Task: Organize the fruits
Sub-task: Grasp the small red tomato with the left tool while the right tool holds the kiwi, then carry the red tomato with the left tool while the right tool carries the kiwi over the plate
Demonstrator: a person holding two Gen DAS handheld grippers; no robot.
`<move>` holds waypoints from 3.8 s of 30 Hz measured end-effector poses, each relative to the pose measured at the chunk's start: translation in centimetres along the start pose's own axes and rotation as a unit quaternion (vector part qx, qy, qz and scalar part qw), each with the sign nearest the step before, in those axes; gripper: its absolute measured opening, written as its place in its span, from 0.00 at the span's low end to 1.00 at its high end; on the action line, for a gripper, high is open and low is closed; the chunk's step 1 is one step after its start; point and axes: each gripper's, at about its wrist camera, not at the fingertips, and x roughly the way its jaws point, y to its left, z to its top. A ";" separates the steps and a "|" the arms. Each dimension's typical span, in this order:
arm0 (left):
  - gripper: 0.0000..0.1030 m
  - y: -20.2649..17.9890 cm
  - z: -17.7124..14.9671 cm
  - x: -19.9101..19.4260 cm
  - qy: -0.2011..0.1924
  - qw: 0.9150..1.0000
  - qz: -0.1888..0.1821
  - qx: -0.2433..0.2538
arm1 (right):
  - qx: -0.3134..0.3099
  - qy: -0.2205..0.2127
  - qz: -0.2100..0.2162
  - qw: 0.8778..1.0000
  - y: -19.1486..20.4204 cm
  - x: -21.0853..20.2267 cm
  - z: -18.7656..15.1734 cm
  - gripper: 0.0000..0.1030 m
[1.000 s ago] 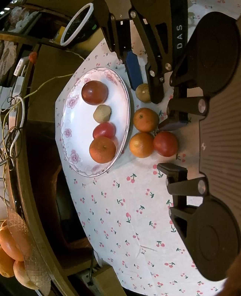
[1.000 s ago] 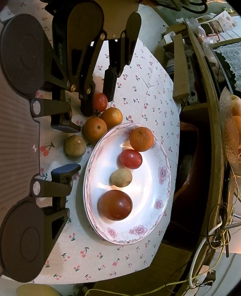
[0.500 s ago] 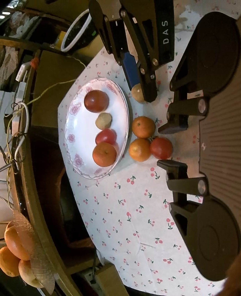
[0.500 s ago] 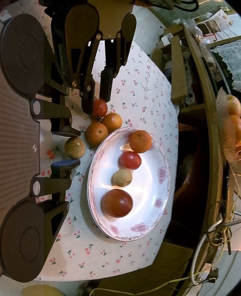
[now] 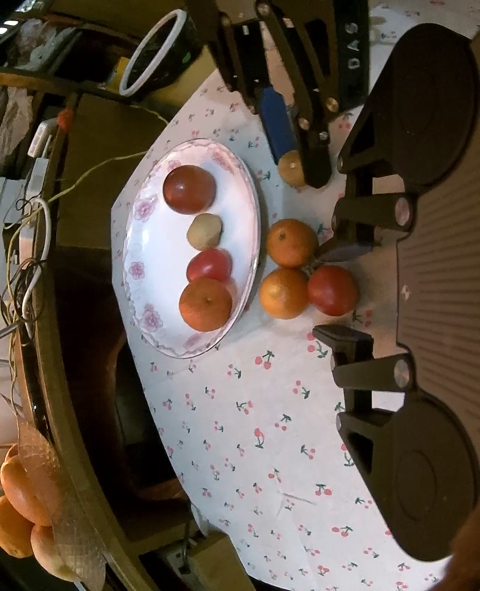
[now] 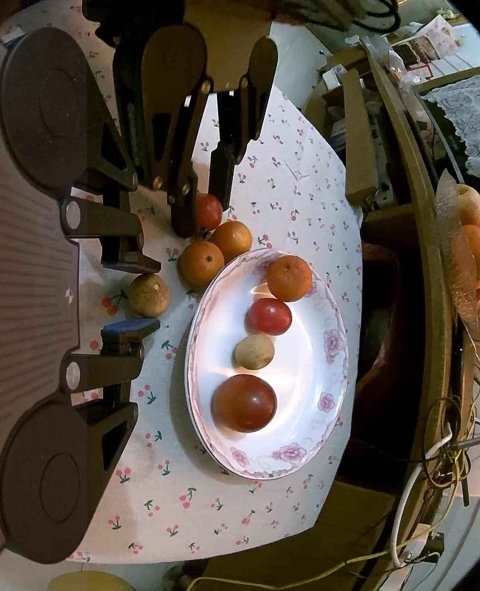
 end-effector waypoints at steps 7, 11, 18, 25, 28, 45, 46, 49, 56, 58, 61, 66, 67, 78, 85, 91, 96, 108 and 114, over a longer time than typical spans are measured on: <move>0.32 -0.6 -0.1 -0.4 0.007 1.000 -0.002 0.008 | 0.001 -0.001 -0.005 1.000 -0.1 0.2 -0.1 0.26; 0.32 -0.7 -0.3 -1.0 0.009 1.000 -0.006 0.010 | 0.003 0.000 -0.006 1.000 -0.3 0.1 -0.1 0.26; 0.32 -0.7 -0.7 -2.3 0.010 1.000 -0.016 0.010 | -0.003 -0.005 0.002 1.000 -0.1 -0.5 0.0 0.26; 0.34 -1.0 -1.5 -1.7 0.021 0.999 -0.011 0.029 | -0.013 0.006 -0.006 1.000 0.2 0.3 -0.1 0.28; 0.40 -1.0 -1.6 -1.7 0.018 0.999 -0.002 0.036 | -0.015 0.005 -0.004 1.000 0.2 0.3 -0.2 0.28; 0.32 -1.1 -1.2 -1.6 0.023 0.999 -0.008 0.030 | -0.021 0.007 -0.013 1.000 0.3 0.0 -0.3 0.25; 0.32 -1.1 -1.1 -1.6 0.022 0.999 -0.010 0.029 | -0.021 0.007 -0.013 1.000 0.3 0.0 -0.3 0.25; 0.32 -1.2 -0.8 -1.8 0.018 0.999 -0.013 0.028 | -0.017 0.003 -0.009 1.000 0.3 -0.3 -0.2 0.25; 0.32 -1.4 0.9 -2.5 -0.007 1.000 -0.017 0.019 | -0.008 -0.018 -0.005 1.000 0.3 -1.3 0.6 0.25; 0.32 -1.5 1.3 -2.6 -0.012 1.000 -0.016 0.017 | -0.006 -0.024 -0.006 1.000 0.2 -1.5 0.9 0.25; 0.32 -1.6 1.8 -2.6 -0.018 1.000 -0.016 0.017 | -0.001 -0.031 -0.007 1.000 0.0 -1.7 1.3 0.25; 0.32 -1.9 2.5 -2.4 -0.025 0.999 -0.013 0.018 | 0.009 -0.036 -0.009 0.999 -0.4 -1.8 1.5 0.25; 0.32 -1.9 2.6 -2.4 -0.026 0.999 -0.013 0.017 | 0.010 -0.037 -0.009 0.999 -0.5 -1.8 1.6 0.25; 0.32 -2.2 4.3 -1.1 -0.035 0.999 -0.007 0.015 | 0.036 -0.053 -0.028 0.998 -1.9 -1.8 2.3 0.25; 0.32 -2.3 4.9 -0.4 -0.032 0.999 -0.009 0.016 | 0.047 -0.054 -0.033 0.997 -2.7 -1.5 2.5 0.26; 0.32 -2.1 5.0 0.3 -0.028 1.000 -0.007 0.012 | 0.053 -0.049 -0.036 0.997 -3.1 -0.8 2.5 0.26; 0.32 -2.0 5.0 0.6 -0.027 1.000 -0.007 0.011 | 0.057 -0.048 -0.038 0.997 -3.2 -0.4 2.8 0.26; 0.31 -1.4 5.4 1.6 -0.027 1.000 0.003 -0.002 | 0.052 -0.065 -0.047 0.995 -3.1 -0.4 3.3 0.27; 0.31 -0.9 5.7 1.8 -0.029 1.000 0.006 -0.010 | 0.043 -0.074 -0.057 0.995 -2.9 -0.3 3.7 0.27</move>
